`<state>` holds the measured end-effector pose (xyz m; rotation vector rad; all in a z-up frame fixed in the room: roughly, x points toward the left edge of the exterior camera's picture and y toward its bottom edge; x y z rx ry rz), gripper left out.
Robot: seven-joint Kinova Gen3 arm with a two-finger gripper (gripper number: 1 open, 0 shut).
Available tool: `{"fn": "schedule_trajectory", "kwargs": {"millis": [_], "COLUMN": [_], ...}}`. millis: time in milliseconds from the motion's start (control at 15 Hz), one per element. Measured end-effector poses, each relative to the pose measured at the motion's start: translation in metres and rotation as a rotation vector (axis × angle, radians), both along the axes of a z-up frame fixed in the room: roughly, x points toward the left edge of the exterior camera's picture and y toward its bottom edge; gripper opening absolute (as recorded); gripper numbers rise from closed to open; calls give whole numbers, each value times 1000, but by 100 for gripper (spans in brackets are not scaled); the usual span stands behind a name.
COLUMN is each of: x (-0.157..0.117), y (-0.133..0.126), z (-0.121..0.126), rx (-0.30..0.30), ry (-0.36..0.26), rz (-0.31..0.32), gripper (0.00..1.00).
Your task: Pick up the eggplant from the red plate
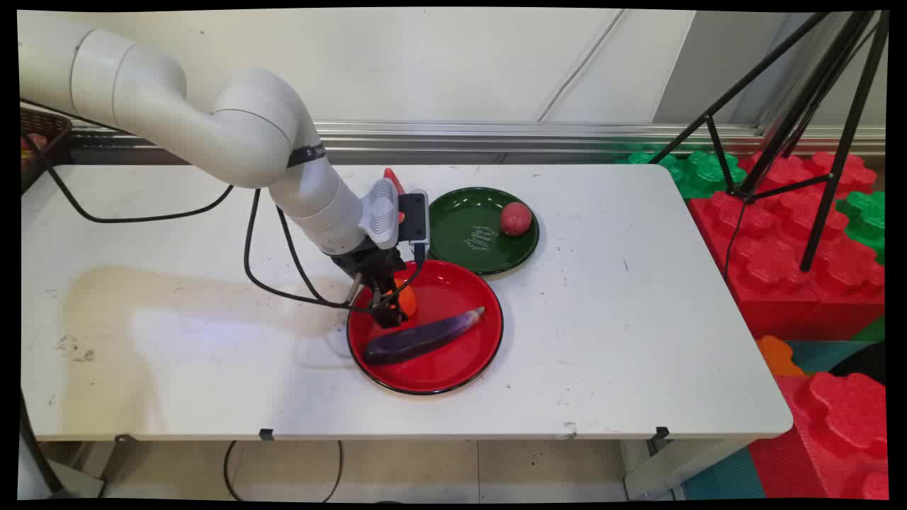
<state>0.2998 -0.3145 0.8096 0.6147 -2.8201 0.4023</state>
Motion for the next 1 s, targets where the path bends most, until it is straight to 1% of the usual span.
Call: {"fn": "schedule_trajectory", "kwargs": {"millis": [200,400,600,733,1000], "x": [0,1,6,12,27], "y": [-1,-2,-2,-1,5], "z": [2,10,29,48,76], "rx": [-12,-28,-48,-61,-77], "ry": [14,31,68,103,151], "rz": [-25,-47,-77,-91,-102], "gripper": [100,100,100,100,100]}}
